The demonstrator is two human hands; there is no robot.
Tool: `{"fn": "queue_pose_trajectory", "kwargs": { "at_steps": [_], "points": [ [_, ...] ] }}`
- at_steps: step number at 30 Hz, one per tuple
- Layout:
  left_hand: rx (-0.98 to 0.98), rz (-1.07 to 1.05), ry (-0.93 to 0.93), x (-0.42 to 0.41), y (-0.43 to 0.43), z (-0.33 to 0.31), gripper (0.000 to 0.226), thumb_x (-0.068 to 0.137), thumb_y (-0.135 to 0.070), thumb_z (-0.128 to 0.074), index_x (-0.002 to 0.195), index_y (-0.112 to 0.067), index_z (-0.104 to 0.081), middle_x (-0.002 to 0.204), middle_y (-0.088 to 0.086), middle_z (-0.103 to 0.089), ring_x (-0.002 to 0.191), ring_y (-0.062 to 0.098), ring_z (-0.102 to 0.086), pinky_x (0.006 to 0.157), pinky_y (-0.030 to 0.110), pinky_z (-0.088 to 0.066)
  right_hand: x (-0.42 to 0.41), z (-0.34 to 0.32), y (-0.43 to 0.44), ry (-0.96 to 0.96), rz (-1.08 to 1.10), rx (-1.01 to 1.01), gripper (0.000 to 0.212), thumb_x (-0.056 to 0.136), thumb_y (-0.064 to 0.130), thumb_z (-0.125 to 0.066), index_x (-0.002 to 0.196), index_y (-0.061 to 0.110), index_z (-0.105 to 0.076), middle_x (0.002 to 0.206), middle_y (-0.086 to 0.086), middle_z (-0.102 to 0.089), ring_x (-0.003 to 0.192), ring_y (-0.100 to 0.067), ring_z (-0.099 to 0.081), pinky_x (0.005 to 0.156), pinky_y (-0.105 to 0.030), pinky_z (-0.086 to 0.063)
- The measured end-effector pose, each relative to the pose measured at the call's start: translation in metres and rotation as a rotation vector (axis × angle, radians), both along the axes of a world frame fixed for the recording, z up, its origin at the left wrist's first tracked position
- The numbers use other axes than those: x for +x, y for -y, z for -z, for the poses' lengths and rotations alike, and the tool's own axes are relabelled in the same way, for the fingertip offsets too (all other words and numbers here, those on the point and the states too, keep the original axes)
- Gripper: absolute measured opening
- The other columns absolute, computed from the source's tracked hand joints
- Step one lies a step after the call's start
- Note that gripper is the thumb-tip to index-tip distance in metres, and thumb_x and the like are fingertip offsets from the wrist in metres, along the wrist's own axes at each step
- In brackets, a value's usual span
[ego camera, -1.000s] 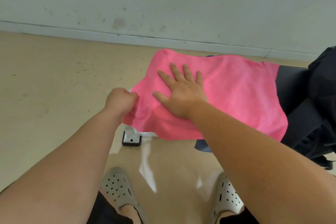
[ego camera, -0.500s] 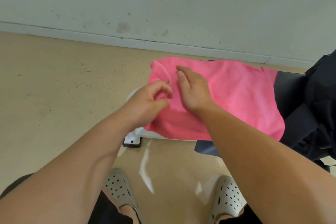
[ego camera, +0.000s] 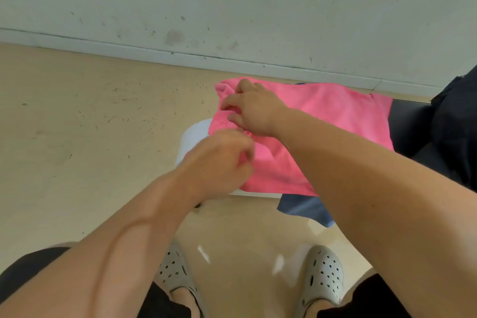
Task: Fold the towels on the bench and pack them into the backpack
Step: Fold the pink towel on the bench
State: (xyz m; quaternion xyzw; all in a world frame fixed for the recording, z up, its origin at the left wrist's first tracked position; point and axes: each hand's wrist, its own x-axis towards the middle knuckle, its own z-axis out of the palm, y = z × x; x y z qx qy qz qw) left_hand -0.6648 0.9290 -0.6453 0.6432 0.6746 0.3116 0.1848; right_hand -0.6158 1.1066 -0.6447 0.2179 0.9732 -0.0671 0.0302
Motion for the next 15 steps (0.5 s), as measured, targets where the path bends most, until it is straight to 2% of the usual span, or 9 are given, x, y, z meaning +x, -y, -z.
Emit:
{"fn": "queue_pose_trajectory", "kwargs": {
  "at_steps": [1, 2, 3, 5, 8, 10, 13, 15],
  "points": [
    [0.069, -0.120, 0.079, -0.005, 0.001, -0.004, 0.020, 0.072, -0.024, -0.049, 0.076, -0.016, -0.067, 0.081, -0.002, -0.068, 0.081, 0.022, -0.061, 0.072, 0.042, -0.051, 0.002, 0.001, 0.001, -0.045, 0.011, -0.003, 0.030, 0.095, 0.041, -0.054, 0.123, 0.034, -0.063, 0.119, -0.006, -0.047, 0.111, -0.029, -0.048, 0.096, -0.043, -0.045],
    [0.088, -0.256, 0.110, -0.010, 0.001, -0.006, 0.015, 0.073, -0.022, -0.052, 0.073, -0.017, -0.066, 0.074, -0.004, -0.066, 0.074, 0.021, -0.060, 0.067, 0.042, -0.050, 0.004, 0.003, 0.002, -0.086, 0.022, 0.002, 0.026, 0.095, 0.039, -0.055, 0.117, 0.029, -0.064, 0.113, -0.005, -0.047, 0.107, -0.030, -0.050, 0.092, -0.042, -0.046],
    [0.060, -0.380, 0.102, -0.016, 0.001, -0.008, 0.010, 0.075, -0.021, -0.055, 0.073, -0.019, -0.064, 0.072, -0.004, -0.066, 0.071, 0.020, -0.060, 0.066, 0.041, -0.050, 0.006, 0.004, 0.004, -0.119, 0.034, 0.012, 0.022, 0.094, 0.036, -0.056, 0.112, 0.026, -0.065, 0.110, -0.005, -0.049, 0.104, -0.031, -0.051, 0.089, -0.043, -0.047],
    [-0.069, -0.499, 0.022, -0.026, 0.001, -0.004, 0.006, 0.080, -0.025, -0.058, 0.079, -0.023, -0.063, 0.076, -0.005, -0.066, 0.073, 0.019, -0.061, 0.067, 0.039, -0.051, 0.009, 0.008, 0.006, -0.170, 0.059, 0.019, 0.019, 0.095, 0.033, -0.057, 0.107, 0.020, -0.064, 0.108, -0.008, -0.052, 0.099, -0.031, -0.052, 0.084, -0.043, -0.048],
    [-0.281, -0.499, -0.052, -0.032, 0.001, 0.001, 0.018, 0.085, -0.041, -0.060, 0.083, -0.024, -0.063, 0.080, -0.006, -0.065, 0.079, 0.019, -0.062, 0.069, 0.035, -0.052, 0.016, 0.008, 0.006, -0.334, 0.135, -0.076, 0.013, 0.094, 0.027, -0.060, 0.102, 0.017, -0.064, 0.104, -0.006, -0.052, 0.090, -0.026, -0.054, 0.075, -0.033, -0.043],
    [-0.313, -0.474, -0.034, -0.030, 0.000, -0.001, 0.032, 0.084, -0.050, -0.062, 0.078, -0.019, -0.062, 0.074, -0.004, -0.064, 0.074, 0.018, -0.061, 0.067, 0.036, -0.051, 0.023, 0.002, 0.002, -0.499, 0.228, -0.180, 0.004, 0.092, 0.024, -0.064, 0.094, 0.021, -0.064, 0.100, -0.003, -0.053, 0.084, -0.019, -0.055, 0.075, -0.031, -0.043],
    [-0.256, -0.410, -0.015, -0.024, -0.002, -0.003, 0.030, 0.081, -0.042, -0.069, 0.073, -0.014, -0.060, 0.068, -0.001, -0.061, 0.066, 0.020, -0.058, 0.061, 0.037, -0.047, 0.038, -0.005, -0.009, -0.636, 0.359, -0.301, 0.009, 0.090, 0.020, -0.065, 0.085, 0.026, -0.060, 0.094, -0.004, -0.061, 0.084, -0.016, -0.055, 0.079, -0.030, -0.045],
    [-0.222, -0.366, 0.038, -0.021, -0.004, -0.003, 0.027, 0.080, -0.029, -0.072, 0.068, -0.012, -0.055, 0.063, -0.001, -0.054, 0.059, 0.019, -0.050, 0.056, 0.034, -0.040, 0.052, -0.007, -0.016, -0.633, 0.442, -0.342, 0.013, 0.089, 0.016, -0.065, 0.082, 0.025, -0.060, 0.085, -0.002, -0.063, 0.080, -0.017, -0.057, 0.074, -0.031, -0.045]
  ]
}}
